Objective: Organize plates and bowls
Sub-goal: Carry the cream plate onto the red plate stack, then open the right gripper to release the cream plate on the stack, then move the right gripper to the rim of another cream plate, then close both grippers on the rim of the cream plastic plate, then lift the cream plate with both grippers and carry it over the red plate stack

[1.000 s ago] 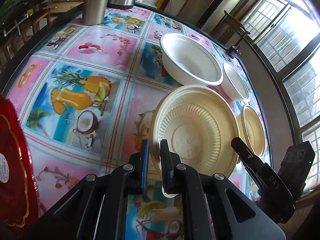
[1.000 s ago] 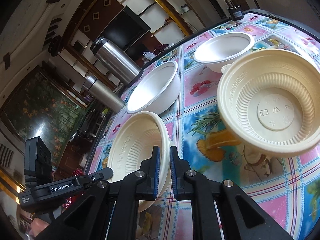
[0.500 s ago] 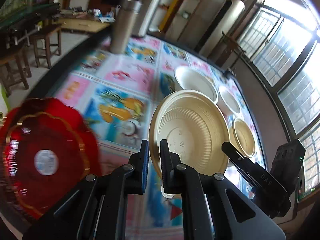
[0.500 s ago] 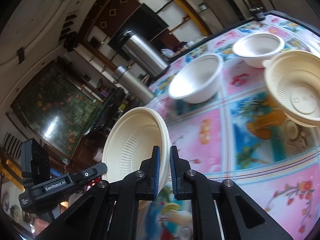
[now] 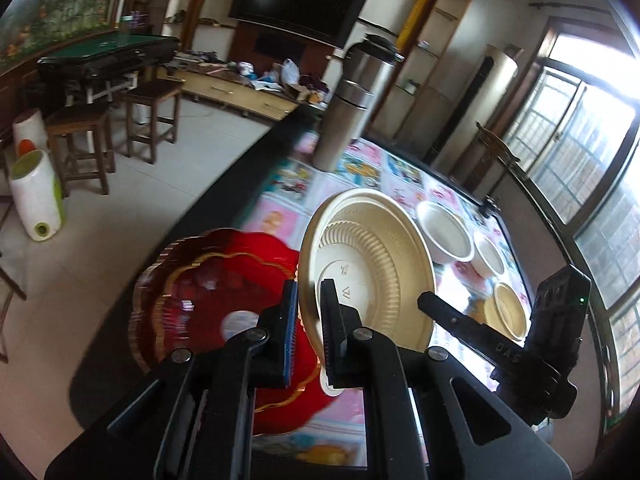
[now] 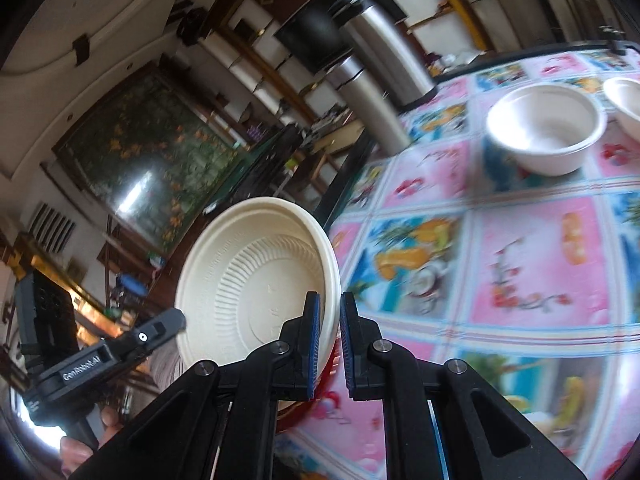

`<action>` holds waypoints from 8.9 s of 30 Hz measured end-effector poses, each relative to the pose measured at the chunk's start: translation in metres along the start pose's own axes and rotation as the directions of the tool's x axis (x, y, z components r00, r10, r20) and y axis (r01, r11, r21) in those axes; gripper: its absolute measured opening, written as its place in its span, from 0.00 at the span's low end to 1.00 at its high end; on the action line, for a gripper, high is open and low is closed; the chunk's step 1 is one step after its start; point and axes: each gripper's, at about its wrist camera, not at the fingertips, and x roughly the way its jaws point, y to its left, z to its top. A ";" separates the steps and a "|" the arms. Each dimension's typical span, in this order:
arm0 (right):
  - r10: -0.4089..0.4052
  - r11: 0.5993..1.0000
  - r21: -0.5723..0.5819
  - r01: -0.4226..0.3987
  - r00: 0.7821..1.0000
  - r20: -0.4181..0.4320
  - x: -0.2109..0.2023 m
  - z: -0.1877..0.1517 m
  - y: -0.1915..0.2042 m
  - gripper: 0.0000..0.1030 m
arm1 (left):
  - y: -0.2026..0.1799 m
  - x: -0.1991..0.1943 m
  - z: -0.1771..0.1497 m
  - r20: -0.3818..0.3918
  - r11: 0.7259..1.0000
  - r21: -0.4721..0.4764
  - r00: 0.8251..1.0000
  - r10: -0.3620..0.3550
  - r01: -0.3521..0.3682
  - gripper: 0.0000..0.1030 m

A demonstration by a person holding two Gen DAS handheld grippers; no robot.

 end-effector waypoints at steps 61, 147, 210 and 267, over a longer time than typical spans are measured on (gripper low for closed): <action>-0.258 0.953 -0.110 0.282 0.947 0.194 -0.080 -0.024 -0.076 0.33 | -0.090 0.044 -0.066 -0.110 0.941 0.337 0.994 0.011 0.027 0.53; -0.323 0.833 0.517 0.195 0.931 0.169 -0.228 0.028 -0.326 0.11 | -0.346 0.246 -0.062 -0.482 0.939 0.217 0.866 -0.134 0.266 0.13; -0.111 0.967 0.232 0.100 0.993 0.034 -0.093 -0.033 -0.164 0.11 | -0.121 0.118 -0.080 -0.360 0.980 0.152 0.931 -0.065 0.127 0.14; 0.037 0.999 -0.026 -0.042 0.984 -0.172 0.065 -0.019 0.031 0.10 | 0.052 0.028 -0.032 -0.159 0.986 0.002 0.973 0.167 -0.169 0.14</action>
